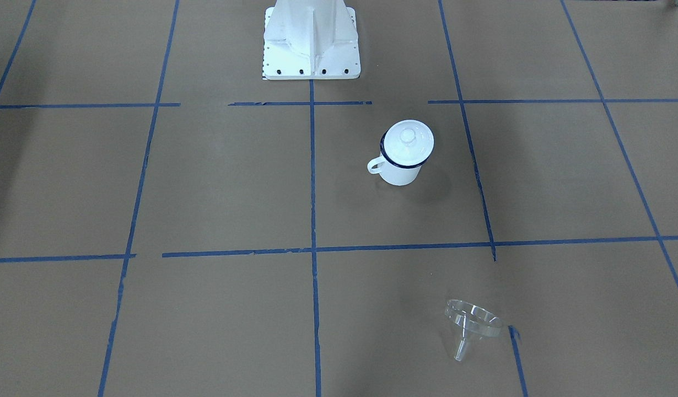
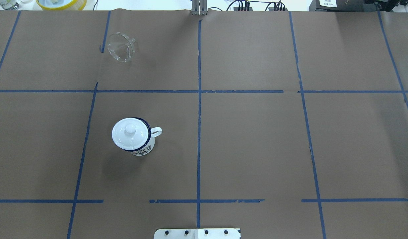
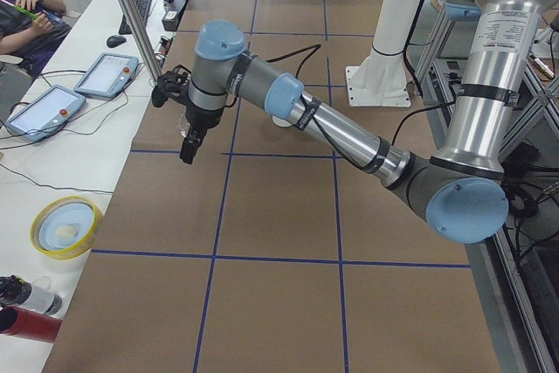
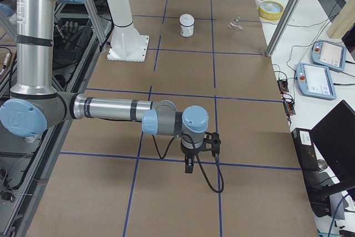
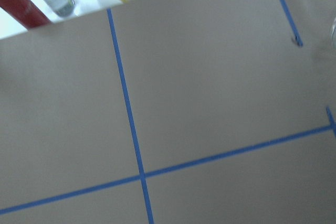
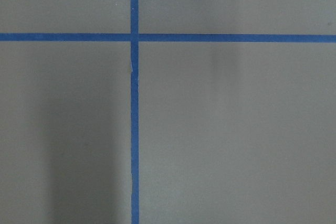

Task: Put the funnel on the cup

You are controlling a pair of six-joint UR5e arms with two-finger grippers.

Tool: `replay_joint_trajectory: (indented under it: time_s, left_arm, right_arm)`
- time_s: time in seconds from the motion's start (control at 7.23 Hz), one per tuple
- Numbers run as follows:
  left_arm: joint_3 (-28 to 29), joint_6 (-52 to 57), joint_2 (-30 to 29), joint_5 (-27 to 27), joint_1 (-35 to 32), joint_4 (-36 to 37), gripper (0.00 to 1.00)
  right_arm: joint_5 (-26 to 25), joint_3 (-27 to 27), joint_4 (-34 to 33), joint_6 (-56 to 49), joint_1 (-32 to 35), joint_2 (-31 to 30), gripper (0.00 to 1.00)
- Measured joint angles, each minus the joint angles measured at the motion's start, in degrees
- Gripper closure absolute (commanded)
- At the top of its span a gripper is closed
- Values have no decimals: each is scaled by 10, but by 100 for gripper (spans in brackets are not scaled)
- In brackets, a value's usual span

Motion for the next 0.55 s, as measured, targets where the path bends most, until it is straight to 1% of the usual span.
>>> replay_joint_trajectory:
  time_s: [0.14, 0.28, 0.41, 0.55]
  left_arm:
    - [-29, -55, -12, 1, 22, -3, 0]
    - [-56, -97, -16, -7, 70, -5, 0]
    - [-73, -161, -23, -14, 132, -6, 0]
    - [-89, -243, -33, 2, 196, -1, 0]
  right_arm:
    - [0, 0, 0, 0, 0, 0, 0]
    - [0, 0, 0, 0, 0, 0, 0]
    - [0, 0, 0, 0, 0, 0, 0]
    - [0, 0, 0, 0, 0, 0, 0]
